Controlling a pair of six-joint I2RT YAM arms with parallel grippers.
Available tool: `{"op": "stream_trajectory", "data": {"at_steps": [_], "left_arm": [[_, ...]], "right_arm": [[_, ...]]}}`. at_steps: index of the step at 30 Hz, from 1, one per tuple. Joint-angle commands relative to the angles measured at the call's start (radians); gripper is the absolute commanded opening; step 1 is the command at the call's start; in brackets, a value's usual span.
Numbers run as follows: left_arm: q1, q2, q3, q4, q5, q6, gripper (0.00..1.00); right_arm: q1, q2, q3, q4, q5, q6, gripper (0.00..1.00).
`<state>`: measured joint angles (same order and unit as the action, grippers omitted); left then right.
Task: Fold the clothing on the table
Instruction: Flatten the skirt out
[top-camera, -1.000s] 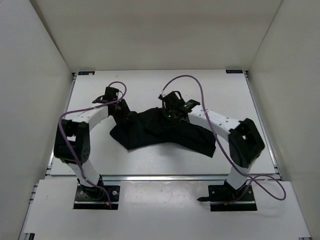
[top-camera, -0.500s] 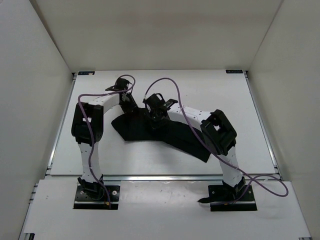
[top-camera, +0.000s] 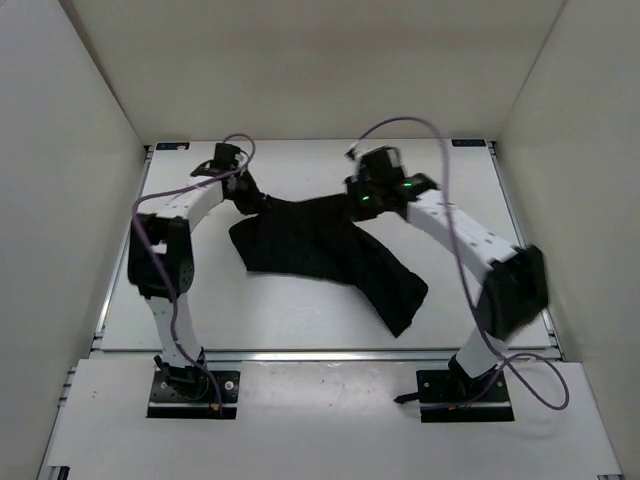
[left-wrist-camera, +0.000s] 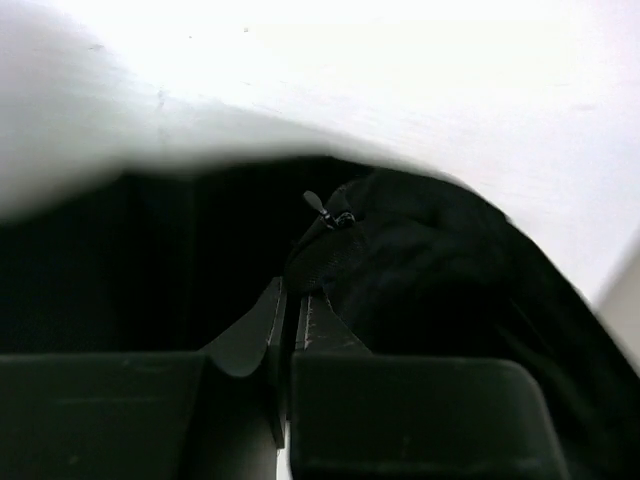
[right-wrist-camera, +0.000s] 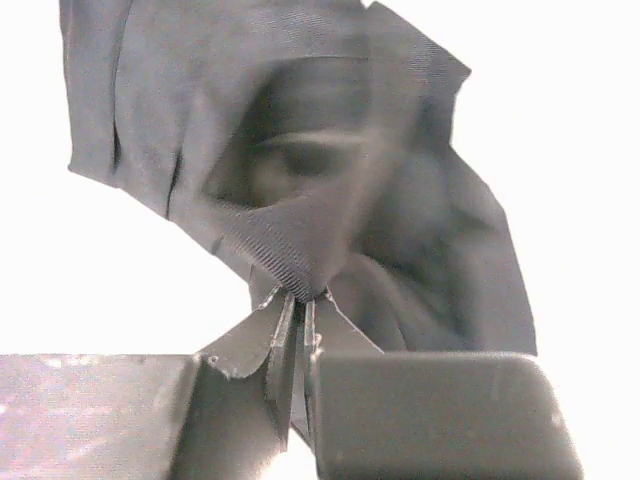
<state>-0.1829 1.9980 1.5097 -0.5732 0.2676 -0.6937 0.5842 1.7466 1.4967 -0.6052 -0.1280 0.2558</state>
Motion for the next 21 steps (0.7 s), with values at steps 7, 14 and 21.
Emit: {"op": "stream_trajectory", "data": {"at_steps": [7,14,21], "left_arm": [[0.126,-0.68,-0.203,0.02,0.145,-0.035,0.0],[0.106,-0.745,-0.172,0.024,0.147,-0.072,0.0],[0.105,-0.544,0.004,0.199,0.196,-0.167,0.0]], "right_arm": [[-0.43,-0.637,-0.133,0.004,-0.384,0.04,0.01],[-0.48,-0.607,-0.044,-0.09,-0.436,0.013,0.0],[-0.468,-0.385,0.037,0.094,-0.469,0.059,0.0]]}}
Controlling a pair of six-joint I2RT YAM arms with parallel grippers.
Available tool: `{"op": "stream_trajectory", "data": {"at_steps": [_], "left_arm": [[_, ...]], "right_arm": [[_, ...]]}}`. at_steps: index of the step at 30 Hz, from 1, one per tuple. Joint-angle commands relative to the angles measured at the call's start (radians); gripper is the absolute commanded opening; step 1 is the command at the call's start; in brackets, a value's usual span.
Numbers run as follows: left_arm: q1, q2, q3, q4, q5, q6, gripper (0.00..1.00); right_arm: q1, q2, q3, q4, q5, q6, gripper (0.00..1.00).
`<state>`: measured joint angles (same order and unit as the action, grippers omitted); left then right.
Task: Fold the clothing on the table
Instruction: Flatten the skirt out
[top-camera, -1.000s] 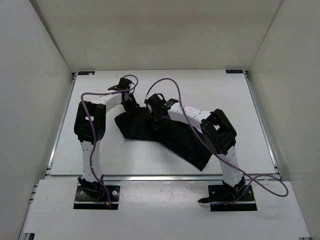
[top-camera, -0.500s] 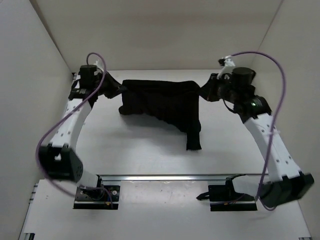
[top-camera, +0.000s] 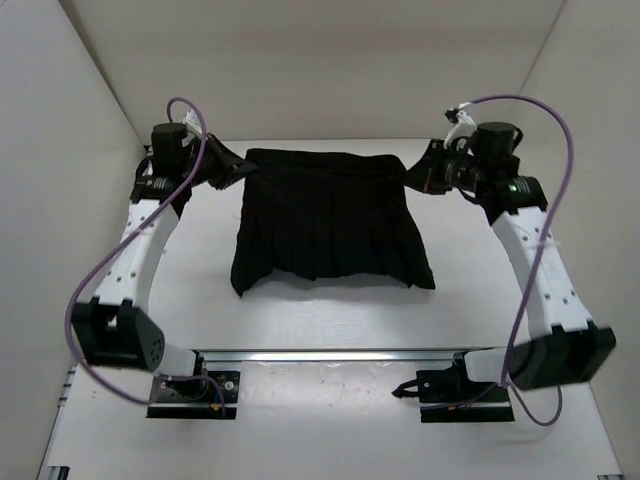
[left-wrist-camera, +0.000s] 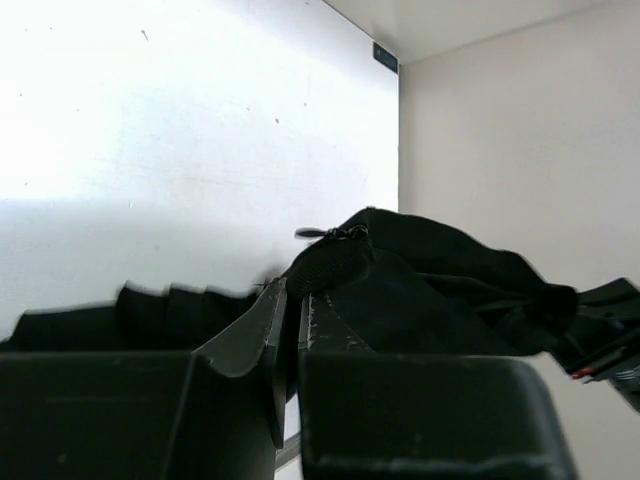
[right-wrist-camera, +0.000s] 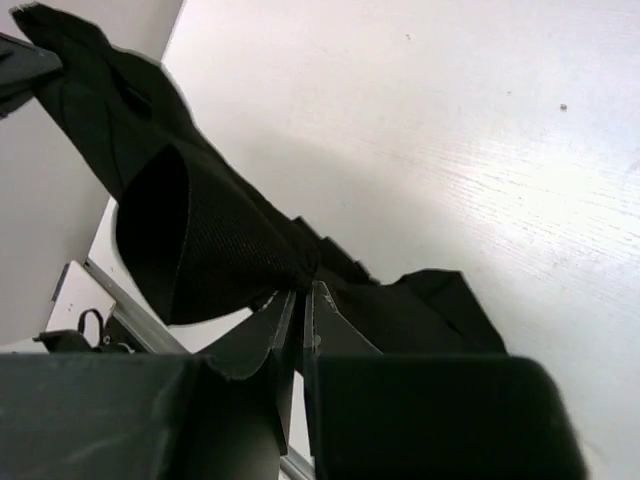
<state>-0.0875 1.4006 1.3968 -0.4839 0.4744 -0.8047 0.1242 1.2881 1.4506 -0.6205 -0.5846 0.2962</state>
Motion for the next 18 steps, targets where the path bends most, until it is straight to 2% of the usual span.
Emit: {"op": "stream_trajectory", "data": {"at_steps": [1,3,4,6,8,11,15,16,17,18], "left_arm": [[0.012,0.073,0.152,0.122,-0.008,-0.071,0.0],[0.017,0.136,0.285,0.145,0.015,-0.085,0.0],[0.031,0.184,0.363,0.186,0.045,-0.121,0.0],[0.043,0.205,0.413,0.232,0.061,-0.148,0.0],[0.046,0.19,0.421,0.229,0.044,-0.133,0.0],[0.046,0.121,0.314,0.263,0.03,-0.105,0.0],[0.052,-0.056,-0.095,0.416,0.075,-0.146,0.04],[0.043,-0.113,-0.228,0.426,0.081,-0.137,0.09],[0.032,-0.147,-0.293,0.415,0.085,-0.102,0.21],[0.025,-0.207,-0.415,0.395,0.093,-0.065,0.27]], "right_arm": [[-0.009,0.138,0.147,0.108,-0.023,0.02,0.0],[-0.009,0.226,0.287,0.088,-0.035,-0.005,0.0],[-0.008,0.299,0.442,0.067,-0.053,-0.018,0.0],[0.002,0.37,0.636,0.03,-0.061,-0.038,0.0],[-0.004,0.385,0.689,0.019,-0.044,-0.031,0.0],[-0.049,0.366,0.569,0.062,-0.089,0.003,0.0],[-0.067,0.262,0.224,0.105,-0.072,-0.006,0.0],[-0.072,0.22,0.114,0.1,-0.06,-0.012,0.0],[-0.069,0.202,0.055,0.091,-0.051,-0.026,0.0],[-0.083,0.163,-0.047,0.061,-0.043,-0.035,0.0]]}}
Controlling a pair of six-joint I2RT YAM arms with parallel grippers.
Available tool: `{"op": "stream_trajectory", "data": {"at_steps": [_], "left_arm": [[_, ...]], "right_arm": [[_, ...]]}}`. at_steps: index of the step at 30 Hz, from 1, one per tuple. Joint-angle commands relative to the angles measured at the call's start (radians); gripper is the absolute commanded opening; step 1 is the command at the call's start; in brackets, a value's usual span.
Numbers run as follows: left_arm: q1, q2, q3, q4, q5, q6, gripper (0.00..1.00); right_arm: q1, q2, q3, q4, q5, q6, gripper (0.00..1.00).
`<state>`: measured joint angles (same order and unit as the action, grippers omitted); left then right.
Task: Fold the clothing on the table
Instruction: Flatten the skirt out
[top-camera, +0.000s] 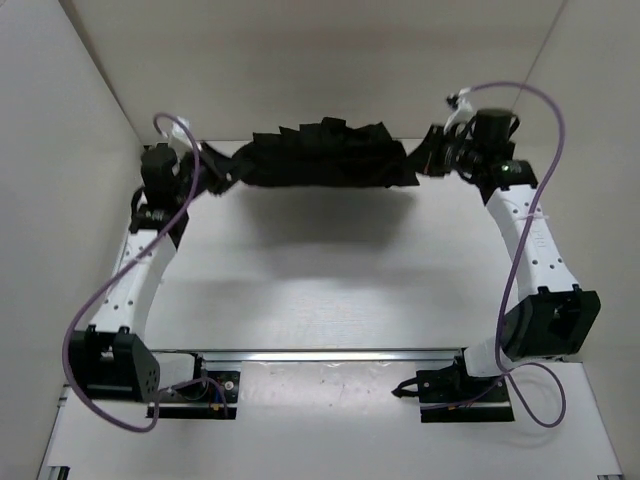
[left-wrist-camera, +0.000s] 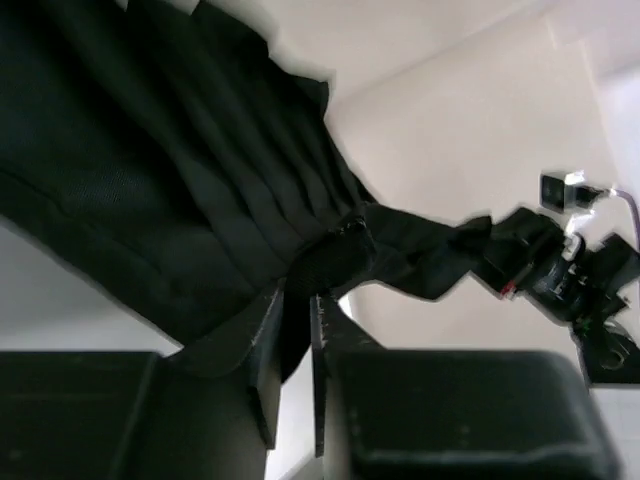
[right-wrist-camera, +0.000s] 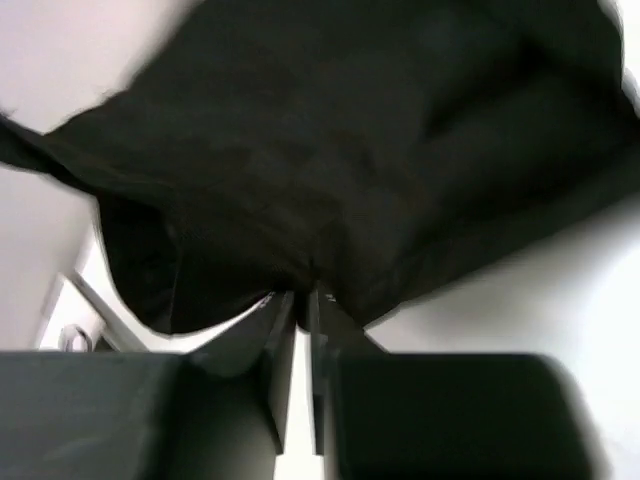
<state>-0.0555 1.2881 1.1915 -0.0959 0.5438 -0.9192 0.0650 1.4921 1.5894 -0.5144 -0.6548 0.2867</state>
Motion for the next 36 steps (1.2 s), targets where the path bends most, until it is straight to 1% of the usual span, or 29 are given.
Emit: {"op": "stream_trajectory", "data": {"at_steps": [1,2,3,4,5,6,7,9,10,12,13,14,15,17,20,23,24,27,30,31,32,33,34,35,36], "left_arm": [[-0.007,-0.151,-0.316,-0.042,0.03,0.069,0.29],[-0.007,-0.182,-0.366,-0.071,0.033,0.116,0.33],[-0.001,-0.222,-0.453,-0.112,0.013,0.169,0.41],[0.0,-0.257,-0.521,-0.16,-0.005,0.192,0.44],[-0.003,-0.268,-0.555,-0.185,-0.036,0.233,0.49],[-0.01,-0.289,-0.567,-0.239,-0.062,0.27,0.51],[-0.021,-0.308,-0.585,-0.286,-0.076,0.287,0.52],[-0.052,-0.318,-0.61,-0.333,-0.122,0.333,0.57],[-0.058,-0.334,-0.625,-0.352,-0.123,0.339,0.58],[-0.061,-0.369,-0.668,-0.363,-0.157,0.33,0.59],[-0.066,-0.377,-0.693,-0.363,-0.171,0.321,0.62],[-0.064,-0.391,-0.717,-0.34,-0.191,0.309,0.68],[-0.075,-0.377,-0.73,-0.337,-0.214,0.298,0.68],[-0.104,-0.36,-0.741,-0.352,-0.257,0.283,0.65],[-0.2,-0.328,-0.748,-0.355,-0.376,0.244,0.67],[-0.237,-0.296,-0.78,-0.277,-0.393,0.192,0.67],[-0.256,-0.258,-0.776,-0.254,-0.401,0.183,0.69],[-0.314,-0.164,-0.756,-0.214,-0.406,0.158,0.69],[-0.346,-0.106,-0.748,-0.167,-0.403,0.14,0.69],[-0.351,-0.089,-0.741,-0.16,-0.401,0.123,0.68],[-0.353,-0.076,-0.739,-0.128,-0.392,0.109,0.65],[-0.349,-0.075,-0.737,-0.113,-0.386,0.103,0.62],[-0.351,-0.061,-0.724,-0.102,-0.38,0.099,0.55],[-0.345,-0.055,-0.713,-0.091,-0.366,0.097,0.38],[-0.349,-0.038,-0.693,-0.09,-0.364,0.095,0.24]], "right_arm": [[-0.03,-0.077,-0.289,-0.076,0.078,-0.038,0.1],[-0.037,-0.102,-0.339,-0.087,0.137,-0.043,0.19],[-0.045,-0.145,-0.432,-0.104,0.168,-0.056,0.4],[-0.042,-0.179,-0.512,-0.119,0.234,-0.072,0.57],[-0.053,-0.19,-0.532,-0.125,0.298,-0.07,0.66],[-0.062,-0.206,-0.589,-0.145,0.32,-0.072,0.7],[-0.063,-0.22,-0.618,-0.148,0.333,-0.066,0.71],[-0.064,-0.243,-0.67,-0.142,0.299,-0.037,0.72],[-0.06,-0.263,-0.709,-0.133,0.291,-0.014,0.72],[-0.019,-0.274,-0.755,-0.084,0.29,0.024,0.71],[-0.001,-0.273,-0.785,-0.046,0.288,0.06,0.71],[0.031,-0.254,-0.805,-0.014,0.276,0.083,0.71],[0.051,-0.242,-0.818,0.005,0.279,0.092,0.7],[0.079,-0.178,-0.835,0.062,0.28,0.129,0.7],[0.107,-0.101,-0.83,0.106,0.3,0.149,0.69],[0.136,-0.038,-0.822,0.146,0.304,0.157,0.66],[0.142,-0.011,-0.807,0.149,0.302,0.157,0.65],[0.165,0.045,-0.784,0.143,0.311,0.166,0.63],[0.2,0.082,-0.77,0.143,0.311,0.174,0.53],[0.214,0.088,-0.769,0.142,0.307,0.174,0.42],[0.214,0.098,-0.77,0.134,0.288,0.174,0.22],[0.219,0.102,-0.769,0.137,0.284,0.181,0.14],[0.219,0.102,-0.76,0.136,0.271,0.183,0.0],[0.214,0.099,-0.76,0.132,0.261,0.181,0.0],[0.216,0.089,-0.756,0.132,0.251,0.184,0.0]]}}
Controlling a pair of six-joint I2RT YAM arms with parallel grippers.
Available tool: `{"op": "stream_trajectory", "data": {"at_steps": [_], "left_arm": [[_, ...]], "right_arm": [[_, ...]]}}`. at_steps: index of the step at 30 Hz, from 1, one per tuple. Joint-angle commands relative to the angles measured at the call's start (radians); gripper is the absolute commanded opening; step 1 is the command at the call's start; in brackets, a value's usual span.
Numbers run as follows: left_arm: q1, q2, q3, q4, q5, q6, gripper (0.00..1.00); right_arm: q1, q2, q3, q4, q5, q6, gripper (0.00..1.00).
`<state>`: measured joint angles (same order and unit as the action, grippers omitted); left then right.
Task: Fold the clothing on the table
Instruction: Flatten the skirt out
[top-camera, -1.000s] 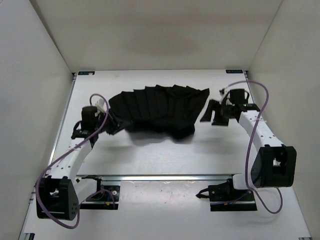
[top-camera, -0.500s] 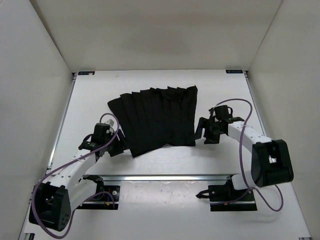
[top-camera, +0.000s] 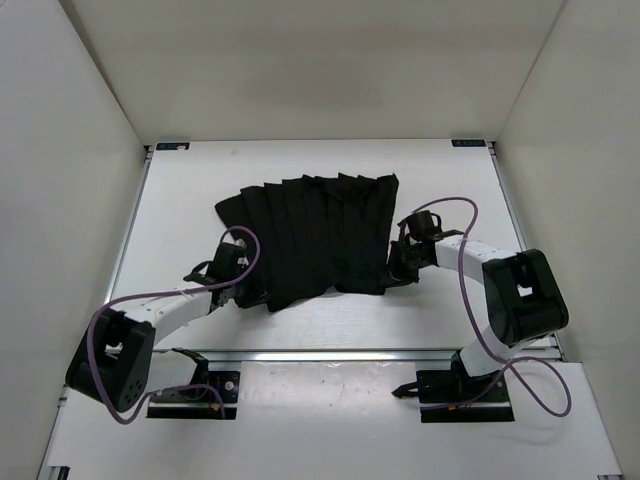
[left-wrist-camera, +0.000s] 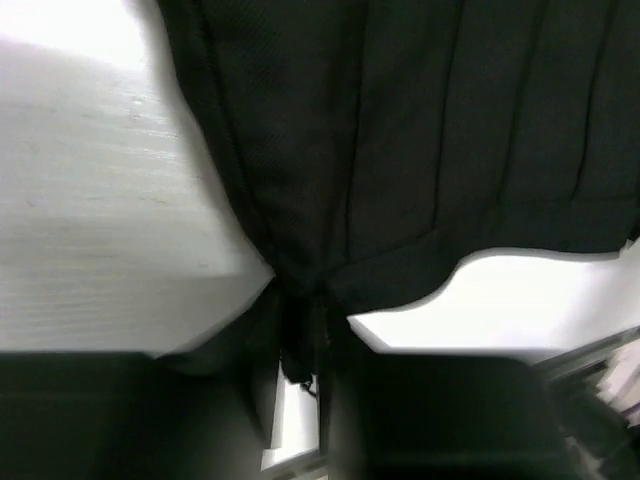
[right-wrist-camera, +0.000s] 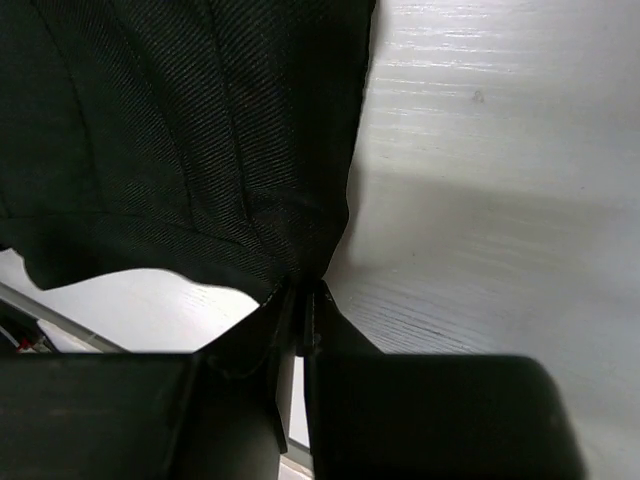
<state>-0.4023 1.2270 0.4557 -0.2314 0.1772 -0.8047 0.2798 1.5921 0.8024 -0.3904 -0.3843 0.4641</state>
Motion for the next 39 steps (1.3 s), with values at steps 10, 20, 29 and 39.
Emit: {"op": "stream_trajectory", "data": {"at_steps": [10,20,29,39], "left_arm": [[0.176,0.016,0.458,0.046,0.122,-0.068,0.0],[0.258,0.005,0.631,-0.076,0.276,-0.188,0.0],[0.229,-0.109,0.928,-0.137,0.128,-0.243,0.0],[0.267,0.25,1.007,0.106,0.384,-0.361,0.0]], "right_arm": [[-0.076,-0.116,0.522,-0.218,-0.068,-0.065,0.0],[-0.214,-0.074,0.754,-0.534,-0.222,-0.039,0.0],[-0.154,-0.15,1.219,-0.5,-0.267,0.103,0.0],[-0.191,0.171,1.359,-0.384,-0.377,0.047,0.0]]}}
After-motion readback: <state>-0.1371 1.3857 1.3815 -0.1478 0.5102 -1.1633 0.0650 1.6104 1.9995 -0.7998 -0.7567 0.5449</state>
